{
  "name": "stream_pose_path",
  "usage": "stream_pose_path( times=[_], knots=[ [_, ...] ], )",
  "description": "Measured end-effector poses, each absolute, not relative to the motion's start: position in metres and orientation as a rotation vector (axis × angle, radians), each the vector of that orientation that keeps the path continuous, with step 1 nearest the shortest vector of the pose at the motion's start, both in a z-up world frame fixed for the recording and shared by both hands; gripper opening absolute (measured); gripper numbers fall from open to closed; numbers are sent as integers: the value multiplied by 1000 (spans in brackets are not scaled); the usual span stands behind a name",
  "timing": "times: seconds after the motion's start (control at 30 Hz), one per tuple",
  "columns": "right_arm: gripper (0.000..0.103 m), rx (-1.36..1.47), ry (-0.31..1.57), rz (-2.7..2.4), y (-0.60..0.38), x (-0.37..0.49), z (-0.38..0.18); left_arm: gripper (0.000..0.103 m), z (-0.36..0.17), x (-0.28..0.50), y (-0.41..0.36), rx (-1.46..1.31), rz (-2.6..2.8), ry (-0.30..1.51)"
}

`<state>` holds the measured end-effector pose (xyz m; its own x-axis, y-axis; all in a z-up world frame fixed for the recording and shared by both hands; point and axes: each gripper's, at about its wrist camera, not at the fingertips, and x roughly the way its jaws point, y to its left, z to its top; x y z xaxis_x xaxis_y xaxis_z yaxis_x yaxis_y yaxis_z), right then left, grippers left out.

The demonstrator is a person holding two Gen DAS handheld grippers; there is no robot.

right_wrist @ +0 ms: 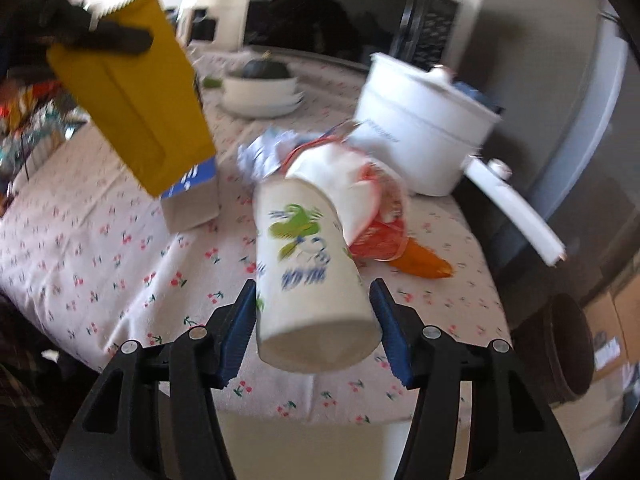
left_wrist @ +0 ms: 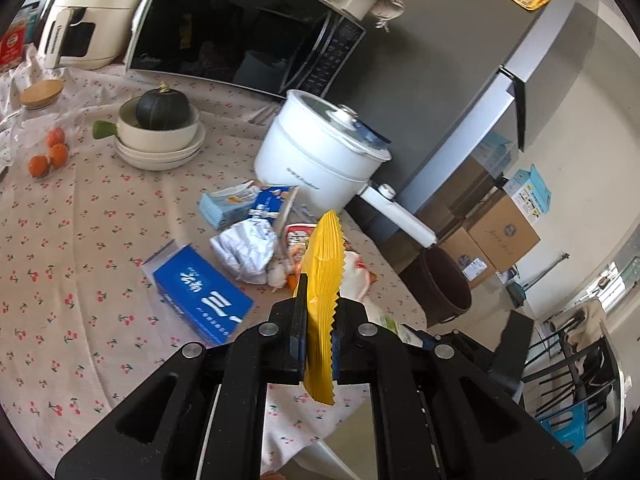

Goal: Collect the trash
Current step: 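Grasp the yellow paper strip with the left tool while the right tool grasps the white paper cup, then carry both items over the white basin and open both tools to drop them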

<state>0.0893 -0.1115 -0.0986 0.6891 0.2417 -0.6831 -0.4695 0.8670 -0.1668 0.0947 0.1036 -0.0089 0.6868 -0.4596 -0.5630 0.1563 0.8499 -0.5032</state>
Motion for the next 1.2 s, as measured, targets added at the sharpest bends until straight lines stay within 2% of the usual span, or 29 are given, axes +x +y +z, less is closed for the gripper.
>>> stream_pose_path(
  times=[0.23, 0.5, 0.8, 0.87, 0.93, 1.2],
  knots=[
    [53, -264, 661, 349, -138, 67, -79, 8, -3, 87, 79, -418, -416, 737],
    [53, -245, 694, 273, -167, 45, -74, 8, 6, 73, 53, -382, -493, 729],
    [54, -152, 888, 177, -206, 10, -102, 8, -4, 66, 12, -324, -574, 775],
    [56, -120, 935, 177, -214, 6, -110, 8, -8, 65, 1, -303, -591, 790],
    [73, -92, 958, 149, -222, 2, -116, 8, -12, 64, -8, -287, -604, 801],
    [80, -16, 900, -15, -260, 0, -109, 8, -25, 66, -49, -240, -657, 851]
  ],
)
